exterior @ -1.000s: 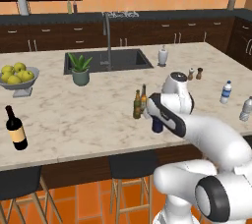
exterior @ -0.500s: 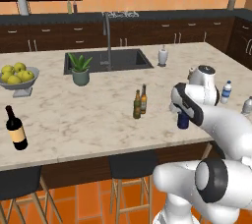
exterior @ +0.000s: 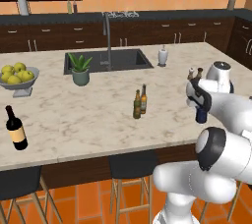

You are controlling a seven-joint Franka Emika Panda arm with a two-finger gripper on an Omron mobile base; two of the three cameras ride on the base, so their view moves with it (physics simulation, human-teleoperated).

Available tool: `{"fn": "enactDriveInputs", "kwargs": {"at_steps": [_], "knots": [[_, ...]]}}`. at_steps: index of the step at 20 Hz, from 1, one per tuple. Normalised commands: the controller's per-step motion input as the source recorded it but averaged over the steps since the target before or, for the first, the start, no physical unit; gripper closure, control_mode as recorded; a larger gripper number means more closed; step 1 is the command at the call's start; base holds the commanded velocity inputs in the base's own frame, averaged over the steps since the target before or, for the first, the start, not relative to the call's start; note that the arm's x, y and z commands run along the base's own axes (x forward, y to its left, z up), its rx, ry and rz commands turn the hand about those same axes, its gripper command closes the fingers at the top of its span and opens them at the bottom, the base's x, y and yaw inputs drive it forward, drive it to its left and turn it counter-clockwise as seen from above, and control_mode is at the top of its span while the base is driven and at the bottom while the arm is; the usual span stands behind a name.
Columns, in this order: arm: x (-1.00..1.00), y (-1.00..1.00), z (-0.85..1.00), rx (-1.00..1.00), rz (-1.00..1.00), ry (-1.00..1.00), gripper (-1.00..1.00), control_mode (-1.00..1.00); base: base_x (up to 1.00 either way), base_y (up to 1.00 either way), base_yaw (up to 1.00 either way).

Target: Move the plastic bottles in the middle to the plastics group, and the glass bottles in the middle to the glass group.

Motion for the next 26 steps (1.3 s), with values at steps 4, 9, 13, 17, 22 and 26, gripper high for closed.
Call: {"fn": "enactDriveInputs", "kwargs": {"at_steps": [4,9,13,17,22,26], "knots": [[0.36,-0.71,0.01,-0.07,-0.09,0.0,1.0,-1.0,0.0,0.0,0.0],[0.13,-0.68,0.02,0.0,-0.1,0.03,1.0,-1.0,0.0,0.0,0.0],[0.0,-0.29,-0.01,0.01,-0.06,-0.07,1.0,-1.0,0.0,0.0,0.0],[0.0,-0.17,-0.02,0.0,-0.06,-0.05,1.0,-1.0,0.0,0.0,0.0],[0.0,-0.23,-0.39,0.0,-0.07,-0.09,1.0,-1.0,0.0,0.0,0.0],[0.0,-0.24,0.0,0.0,-0.09,-0.18,1.0,-1.0,0.0,0.0,0.0]]}}
